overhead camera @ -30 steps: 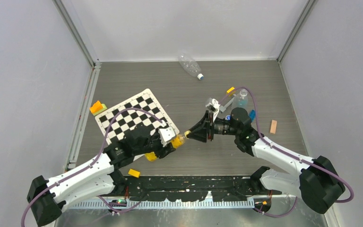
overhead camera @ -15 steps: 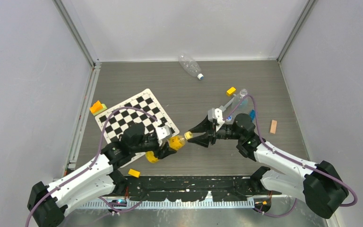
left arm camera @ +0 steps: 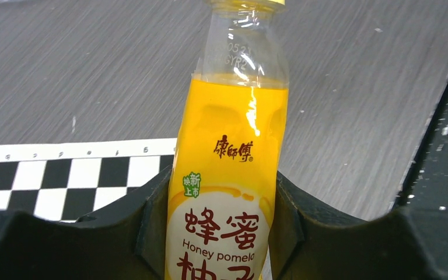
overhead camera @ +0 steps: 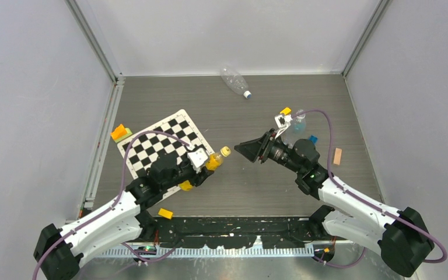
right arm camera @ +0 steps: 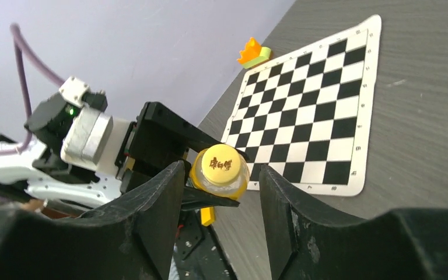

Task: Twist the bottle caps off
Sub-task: Unscrew the bottle cap from the plastic bottle.

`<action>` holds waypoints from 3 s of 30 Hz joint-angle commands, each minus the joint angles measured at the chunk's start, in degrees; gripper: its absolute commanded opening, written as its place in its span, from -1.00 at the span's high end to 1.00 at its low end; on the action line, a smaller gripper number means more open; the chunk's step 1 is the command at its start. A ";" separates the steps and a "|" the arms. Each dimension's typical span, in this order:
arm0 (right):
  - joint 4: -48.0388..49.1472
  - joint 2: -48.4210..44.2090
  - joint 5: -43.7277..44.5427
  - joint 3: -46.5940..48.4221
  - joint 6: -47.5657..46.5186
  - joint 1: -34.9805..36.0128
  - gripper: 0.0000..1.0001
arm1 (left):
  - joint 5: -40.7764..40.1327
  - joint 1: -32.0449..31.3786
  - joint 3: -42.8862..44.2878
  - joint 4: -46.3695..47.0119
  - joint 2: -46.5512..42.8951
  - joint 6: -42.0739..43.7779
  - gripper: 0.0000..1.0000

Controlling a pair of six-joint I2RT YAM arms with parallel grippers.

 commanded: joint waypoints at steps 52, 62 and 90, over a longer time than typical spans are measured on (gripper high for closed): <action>-13.43 3.30 -23.81 4.61 -27.49 -0.01 0.99 | 7.60 -8.31 3.72 0.67 1.85 2.01 1.00; -13.55 -4.34 -6.54 1.35 -12.54 -0.01 0.08 | -3.85 -8.29 1.22 2.28 1.43 4.56 0.99; -16.53 2.73 -6.73 8.88 0.86 -0.26 -0.12 | -7.12 -8.38 0.65 3.50 -0.13 6.48 1.00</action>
